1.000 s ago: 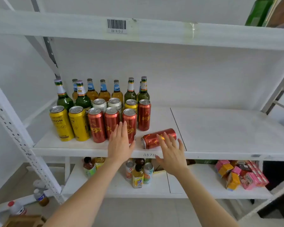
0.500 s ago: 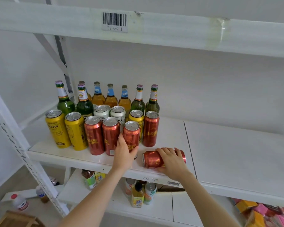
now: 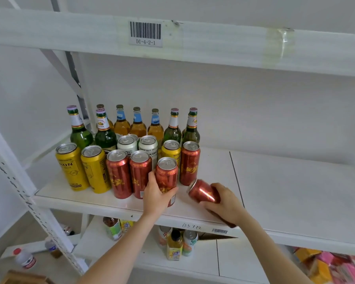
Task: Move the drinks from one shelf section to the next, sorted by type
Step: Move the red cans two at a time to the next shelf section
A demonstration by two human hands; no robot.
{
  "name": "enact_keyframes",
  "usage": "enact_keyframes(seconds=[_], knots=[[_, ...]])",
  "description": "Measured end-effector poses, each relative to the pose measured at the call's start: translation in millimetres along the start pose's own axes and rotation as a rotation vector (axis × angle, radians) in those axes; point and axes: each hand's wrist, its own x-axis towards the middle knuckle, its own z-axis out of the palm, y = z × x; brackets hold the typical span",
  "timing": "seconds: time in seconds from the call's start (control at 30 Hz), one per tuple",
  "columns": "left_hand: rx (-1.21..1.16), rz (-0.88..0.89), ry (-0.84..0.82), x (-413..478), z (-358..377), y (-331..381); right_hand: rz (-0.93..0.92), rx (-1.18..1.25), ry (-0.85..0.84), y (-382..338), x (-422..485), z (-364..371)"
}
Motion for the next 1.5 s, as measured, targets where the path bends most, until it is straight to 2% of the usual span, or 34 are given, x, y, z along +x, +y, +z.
enact_keyframes(seconds=[0.2, 0.37, 0.87, 1.07, 1.5], knots=[[-0.038, -0.040, -0.054, -12, -16, 3, 0.238, 0.740, 0.186, -18, -32, 3], [-0.095, -0.073, -0.148, -28, -33, 5, 0.346, 0.950, 0.326, -29, -59, 16], [-0.234, -0.112, -0.349, -63, -27, 39, 0.437, 1.033, 0.520, -17, -117, 3], [-0.233, -0.114, -0.371, -83, 8, 65, 0.438, 1.051, 0.549, 16, -134, -27], [-0.220, -0.171, -0.381, -158, 107, 131, 0.454, 1.029, 0.493, 114, -196, -100]])
